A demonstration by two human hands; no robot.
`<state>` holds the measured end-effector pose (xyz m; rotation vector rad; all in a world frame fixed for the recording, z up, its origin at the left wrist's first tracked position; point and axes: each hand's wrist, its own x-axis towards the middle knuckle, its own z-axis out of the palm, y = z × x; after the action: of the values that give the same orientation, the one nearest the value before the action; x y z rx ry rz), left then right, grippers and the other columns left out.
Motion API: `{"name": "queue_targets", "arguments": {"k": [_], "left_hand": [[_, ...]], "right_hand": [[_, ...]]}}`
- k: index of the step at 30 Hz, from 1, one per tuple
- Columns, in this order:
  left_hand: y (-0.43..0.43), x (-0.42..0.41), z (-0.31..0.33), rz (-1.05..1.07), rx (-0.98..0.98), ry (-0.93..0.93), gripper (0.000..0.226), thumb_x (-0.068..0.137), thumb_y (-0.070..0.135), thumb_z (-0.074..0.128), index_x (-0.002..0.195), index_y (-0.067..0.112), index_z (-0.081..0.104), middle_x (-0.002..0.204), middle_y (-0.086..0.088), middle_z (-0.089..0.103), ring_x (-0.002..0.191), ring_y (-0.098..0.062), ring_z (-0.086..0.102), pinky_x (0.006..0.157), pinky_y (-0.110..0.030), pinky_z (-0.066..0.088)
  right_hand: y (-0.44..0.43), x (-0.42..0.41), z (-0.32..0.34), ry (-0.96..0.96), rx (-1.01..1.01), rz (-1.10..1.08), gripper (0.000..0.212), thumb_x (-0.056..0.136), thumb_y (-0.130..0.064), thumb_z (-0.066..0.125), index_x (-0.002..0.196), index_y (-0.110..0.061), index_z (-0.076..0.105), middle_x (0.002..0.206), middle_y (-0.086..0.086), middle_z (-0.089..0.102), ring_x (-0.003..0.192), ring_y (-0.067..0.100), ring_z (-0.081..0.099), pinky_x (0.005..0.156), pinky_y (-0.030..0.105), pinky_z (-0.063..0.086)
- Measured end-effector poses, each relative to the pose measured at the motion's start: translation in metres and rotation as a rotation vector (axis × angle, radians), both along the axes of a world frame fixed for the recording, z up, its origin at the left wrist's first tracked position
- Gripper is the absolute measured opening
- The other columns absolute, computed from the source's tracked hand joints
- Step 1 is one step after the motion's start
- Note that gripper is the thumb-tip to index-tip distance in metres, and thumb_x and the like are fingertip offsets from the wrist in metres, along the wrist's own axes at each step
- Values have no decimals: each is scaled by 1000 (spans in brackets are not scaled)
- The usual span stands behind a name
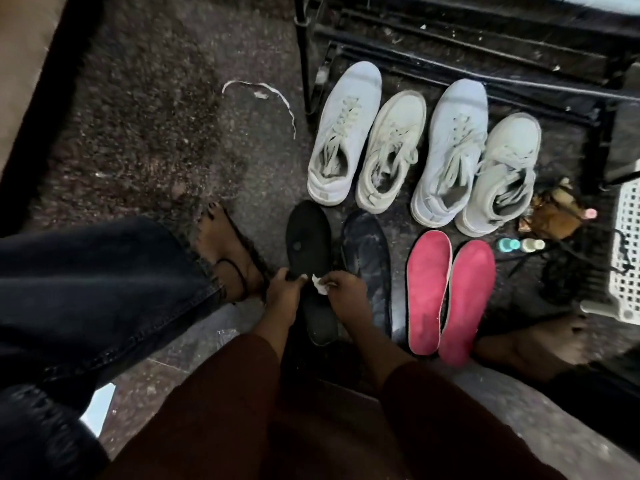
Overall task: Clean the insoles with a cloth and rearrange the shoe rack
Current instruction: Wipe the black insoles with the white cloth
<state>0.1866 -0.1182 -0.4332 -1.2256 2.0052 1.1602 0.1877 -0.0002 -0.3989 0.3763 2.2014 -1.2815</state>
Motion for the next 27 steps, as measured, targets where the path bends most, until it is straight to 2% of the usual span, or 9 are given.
{"name": "queue_targets", "arguments": {"k": [2,7,9,11,14,17,20,24,27], "left_hand": [[2,-1,3,-31,-25,5,32,87,23,65,115,9,59,112,-14,63,98,-29,59,76,-31,46],[17,0,19,-103,-164,32,51,87,20,65,134,7,49,136,-16,48,122,-34,47,98,-39,42],[31,2,29,-157,-288,65,50,90,13,60,137,6,45,145,-14,36,130,-32,39,103,-39,36],[48,11,34,-197,-335,102,37,93,6,52,130,8,51,141,-12,39,127,-29,41,101,-35,36],[80,30,33,-295,-191,28,28,95,5,43,118,10,58,127,-14,49,112,-28,51,94,-34,41],[106,46,23,-282,-53,-81,34,96,9,47,129,10,51,134,-13,46,119,-28,49,98,-31,39],[113,54,14,-225,-1,-80,41,95,10,51,135,6,46,138,-15,44,125,-28,45,100,-29,35],[108,55,11,-136,96,-99,39,98,17,47,136,9,44,131,-12,52,119,-28,50,92,-28,38],[107,54,9,-53,195,-166,40,100,30,41,139,19,40,132,-15,52,116,-34,52,98,-39,44]], "right_hand": [[14,8,1,-5,21,-96,21,78,9,53,85,2,72,94,17,70,90,25,65,67,4,35],[68,31,-3,-30,117,-274,16,77,-3,65,84,-12,76,81,4,71,76,11,58,58,6,34],[85,40,-8,-89,104,-390,7,77,-12,72,77,-19,75,76,2,71,73,13,61,61,14,41],[95,47,-7,-118,77,-471,4,76,-15,74,74,-19,74,73,2,70,70,11,61,57,14,41],[100,54,-6,-155,2,-508,13,77,-11,73,68,-20,71,67,3,67,62,10,56,54,14,41],[98,58,-14,-191,-48,-494,28,75,-5,73,58,-26,66,64,1,66,63,13,57,60,24,43],[96,59,-22,-221,-20,-409,23,76,-4,70,65,-24,66,64,-4,64,63,9,57,58,20,42],[98,59,-29,-250,-6,-396,18,77,-5,68,70,-22,69,72,1,68,66,12,60,58,20,43],[102,58,-27,-283,4,-377,24,75,4,62,71,-19,69,66,-2,65,63,12,57,56,19,40]]}}
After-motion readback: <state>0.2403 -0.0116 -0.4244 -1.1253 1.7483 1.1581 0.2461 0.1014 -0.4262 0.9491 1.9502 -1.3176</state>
